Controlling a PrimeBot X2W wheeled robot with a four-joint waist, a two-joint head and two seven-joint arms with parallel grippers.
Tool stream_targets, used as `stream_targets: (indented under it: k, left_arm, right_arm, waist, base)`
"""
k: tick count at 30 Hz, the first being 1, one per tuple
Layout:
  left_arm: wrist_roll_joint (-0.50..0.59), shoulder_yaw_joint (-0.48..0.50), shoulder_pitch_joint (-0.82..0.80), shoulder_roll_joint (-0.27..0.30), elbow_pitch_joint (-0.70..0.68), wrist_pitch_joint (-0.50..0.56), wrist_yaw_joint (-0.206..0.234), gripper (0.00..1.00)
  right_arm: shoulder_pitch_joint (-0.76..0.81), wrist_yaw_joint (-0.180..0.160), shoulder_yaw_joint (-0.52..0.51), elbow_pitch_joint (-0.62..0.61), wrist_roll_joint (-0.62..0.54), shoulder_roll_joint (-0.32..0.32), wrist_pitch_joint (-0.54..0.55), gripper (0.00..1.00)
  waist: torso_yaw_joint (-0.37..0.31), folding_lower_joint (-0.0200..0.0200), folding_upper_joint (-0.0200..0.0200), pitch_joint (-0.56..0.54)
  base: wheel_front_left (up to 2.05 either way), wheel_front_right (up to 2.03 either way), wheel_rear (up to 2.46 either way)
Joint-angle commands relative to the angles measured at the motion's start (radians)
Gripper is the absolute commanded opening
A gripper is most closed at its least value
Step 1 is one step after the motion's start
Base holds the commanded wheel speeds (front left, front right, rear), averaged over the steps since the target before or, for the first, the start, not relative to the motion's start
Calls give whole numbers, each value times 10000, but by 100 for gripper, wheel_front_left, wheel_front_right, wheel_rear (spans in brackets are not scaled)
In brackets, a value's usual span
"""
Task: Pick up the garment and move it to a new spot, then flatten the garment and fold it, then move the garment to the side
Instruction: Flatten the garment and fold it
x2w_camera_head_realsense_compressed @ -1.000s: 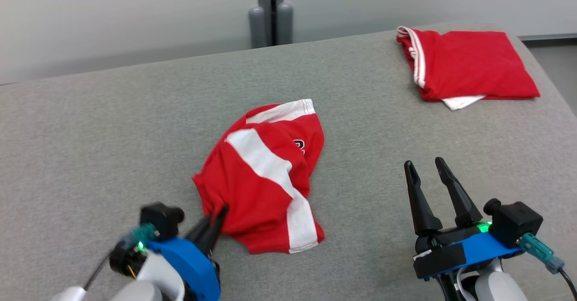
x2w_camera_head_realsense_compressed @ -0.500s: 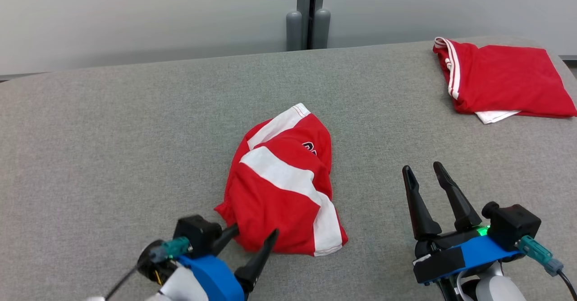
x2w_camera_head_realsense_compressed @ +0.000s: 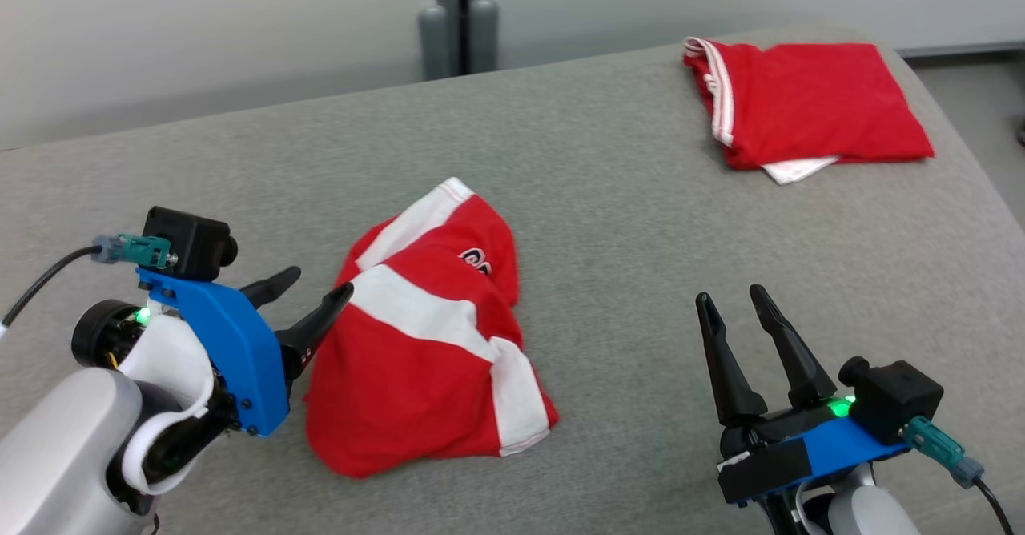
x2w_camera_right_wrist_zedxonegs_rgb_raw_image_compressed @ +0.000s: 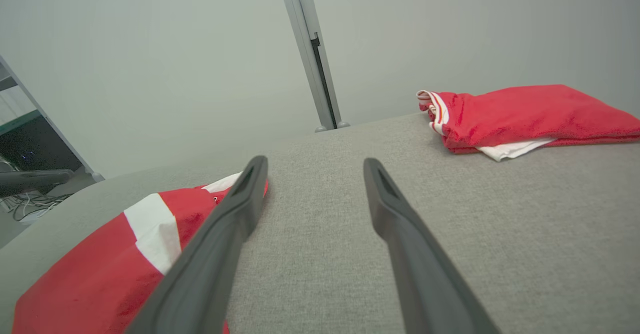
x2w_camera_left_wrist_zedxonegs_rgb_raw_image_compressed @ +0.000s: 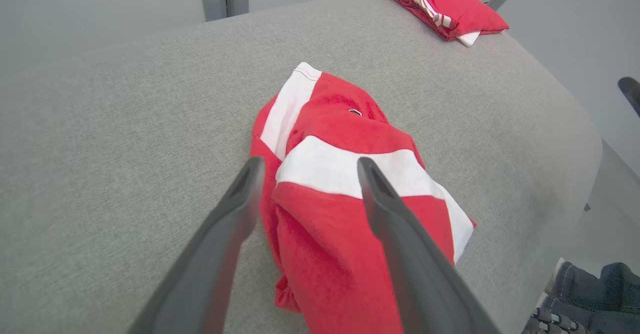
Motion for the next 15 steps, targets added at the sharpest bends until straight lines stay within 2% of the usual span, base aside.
stream_targets:
  k: [1,5,8,15]
  left_arm:
    - [-395,-24,-206,102,257,457,-261,100]
    - [-889,143,-479,269,782,992,-416,100]
    - [-745,-67,-682,515,1243,1526,-411,100]
    - [-1644,-84,-703,549,1735,2895,-14,100]
  right_arm:
    - [-145,1,81,85,74,9,-107,100]
    - [-246,1,154,197,181,22,-222,100]
    - [-345,1,224,296,275,31,-341,100]
    - [-458,1,291,520,531,38,-545,100]
  waist:
    - [-376,0,0,42]
    - [-810,0,0,253]
    - [-1198,0,0,457]
    - [-1753,0,0,774]
  base:
    - [0,0,0]
    - [0,0,0]
    - [0,0,0]
    - [0,0,0]
